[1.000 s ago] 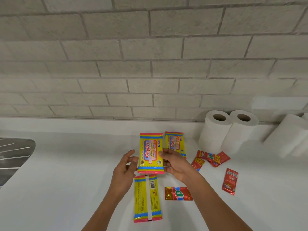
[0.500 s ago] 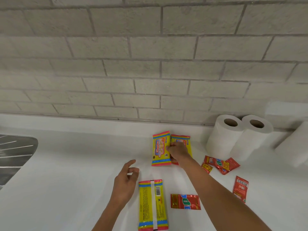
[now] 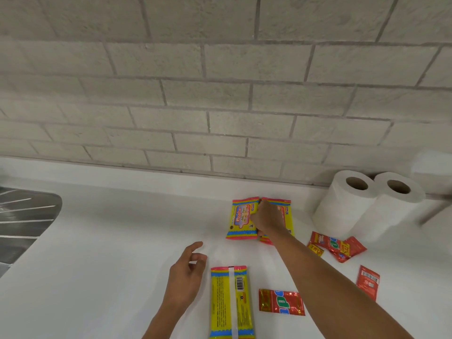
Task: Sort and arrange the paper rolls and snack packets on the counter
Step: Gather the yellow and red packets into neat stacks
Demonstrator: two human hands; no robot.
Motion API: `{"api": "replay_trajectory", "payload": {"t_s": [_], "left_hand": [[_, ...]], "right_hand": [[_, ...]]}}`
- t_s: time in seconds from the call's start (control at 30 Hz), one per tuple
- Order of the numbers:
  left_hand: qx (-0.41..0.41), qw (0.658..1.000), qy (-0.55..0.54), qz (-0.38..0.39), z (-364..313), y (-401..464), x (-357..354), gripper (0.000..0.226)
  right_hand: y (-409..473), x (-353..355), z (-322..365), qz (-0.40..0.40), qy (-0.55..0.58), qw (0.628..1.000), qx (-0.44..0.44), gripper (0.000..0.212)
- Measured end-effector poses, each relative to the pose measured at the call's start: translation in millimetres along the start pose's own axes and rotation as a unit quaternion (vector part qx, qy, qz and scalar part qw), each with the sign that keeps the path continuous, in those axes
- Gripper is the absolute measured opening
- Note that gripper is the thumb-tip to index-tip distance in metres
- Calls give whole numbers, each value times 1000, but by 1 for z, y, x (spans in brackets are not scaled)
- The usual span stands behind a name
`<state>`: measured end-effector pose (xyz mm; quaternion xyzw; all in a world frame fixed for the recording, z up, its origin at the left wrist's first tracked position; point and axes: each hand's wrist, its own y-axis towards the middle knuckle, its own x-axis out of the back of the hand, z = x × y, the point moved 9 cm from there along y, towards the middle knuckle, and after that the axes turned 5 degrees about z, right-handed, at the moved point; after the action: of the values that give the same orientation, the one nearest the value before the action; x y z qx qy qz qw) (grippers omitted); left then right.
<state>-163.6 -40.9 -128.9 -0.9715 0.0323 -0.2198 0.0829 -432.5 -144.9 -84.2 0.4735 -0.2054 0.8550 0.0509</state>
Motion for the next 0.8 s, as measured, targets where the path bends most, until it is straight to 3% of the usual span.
{"api": "replay_trajectory", "payload": {"t_s": [0.3, 0.47, 0.63, 0.8], "left_hand": [[4, 999, 32, 3, 0, -3, 0, 27], [6, 999, 35, -3, 2, -5, 3, 25], [3, 999, 38, -6, 1, -12, 4, 25], [-4, 999, 40, -11, -4, -20, 4, 26]], "right_hand": [[0, -3, 20, 2, -88, 996, 33, 29], [-16, -15, 32, 49, -86, 991, 88, 18], [-48, -33, 27, 83, -87, 986, 120, 28], [-81, -65, 10, 174, -94, 970, 141, 43]]}}
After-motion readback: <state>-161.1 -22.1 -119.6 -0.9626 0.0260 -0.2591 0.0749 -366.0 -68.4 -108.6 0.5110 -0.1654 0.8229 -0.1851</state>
